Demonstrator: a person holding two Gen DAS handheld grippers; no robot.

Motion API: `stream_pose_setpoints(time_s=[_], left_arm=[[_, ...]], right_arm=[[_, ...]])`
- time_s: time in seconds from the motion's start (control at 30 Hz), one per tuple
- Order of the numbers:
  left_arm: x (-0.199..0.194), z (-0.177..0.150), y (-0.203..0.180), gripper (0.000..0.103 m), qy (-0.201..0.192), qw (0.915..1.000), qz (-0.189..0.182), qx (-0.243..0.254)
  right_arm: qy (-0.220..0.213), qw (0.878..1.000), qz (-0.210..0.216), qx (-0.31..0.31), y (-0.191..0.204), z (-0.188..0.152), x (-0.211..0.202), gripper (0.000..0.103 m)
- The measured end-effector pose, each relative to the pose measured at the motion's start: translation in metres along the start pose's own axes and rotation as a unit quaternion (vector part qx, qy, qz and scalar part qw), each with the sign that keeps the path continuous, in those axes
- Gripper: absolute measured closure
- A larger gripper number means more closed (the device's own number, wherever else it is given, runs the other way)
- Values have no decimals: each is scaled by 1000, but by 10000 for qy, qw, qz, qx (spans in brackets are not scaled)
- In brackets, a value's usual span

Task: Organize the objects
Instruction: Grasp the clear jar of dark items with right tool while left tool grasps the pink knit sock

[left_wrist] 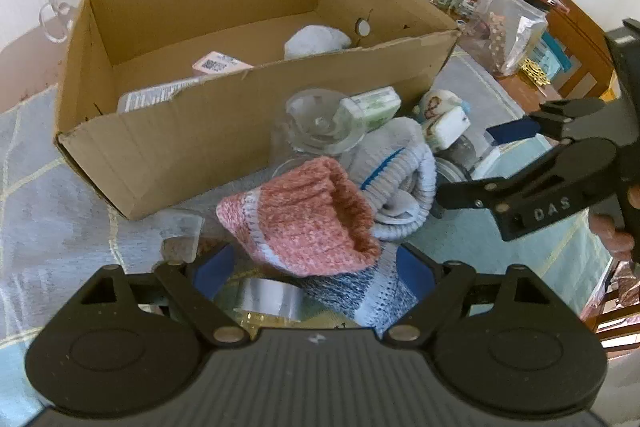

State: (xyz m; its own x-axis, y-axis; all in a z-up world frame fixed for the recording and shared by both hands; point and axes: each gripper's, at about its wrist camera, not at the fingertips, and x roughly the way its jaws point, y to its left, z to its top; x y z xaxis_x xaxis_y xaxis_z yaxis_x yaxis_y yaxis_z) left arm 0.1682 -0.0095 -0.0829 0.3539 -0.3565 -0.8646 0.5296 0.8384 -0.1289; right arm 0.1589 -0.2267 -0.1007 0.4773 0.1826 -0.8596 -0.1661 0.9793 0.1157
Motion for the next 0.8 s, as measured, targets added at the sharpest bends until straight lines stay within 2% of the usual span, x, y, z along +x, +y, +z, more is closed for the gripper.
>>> stream_pose_setpoints(time_s=[0.3, 0.67, 0.8], left_arm=[[14, 5, 10, 16, 44, 9998, -202, -24], [23, 9, 19, 16, 58, 9993, -380, 3], [26, 11, 22, 16, 66, 9989, -462, -51]], right_arm=[[92, 10000, 8, 13, 2, 0, 7, 0], [125, 9997, -199, -83, 10, 0, 20, 0], [128, 9995, -251, -161, 12, 1, 22, 6]])
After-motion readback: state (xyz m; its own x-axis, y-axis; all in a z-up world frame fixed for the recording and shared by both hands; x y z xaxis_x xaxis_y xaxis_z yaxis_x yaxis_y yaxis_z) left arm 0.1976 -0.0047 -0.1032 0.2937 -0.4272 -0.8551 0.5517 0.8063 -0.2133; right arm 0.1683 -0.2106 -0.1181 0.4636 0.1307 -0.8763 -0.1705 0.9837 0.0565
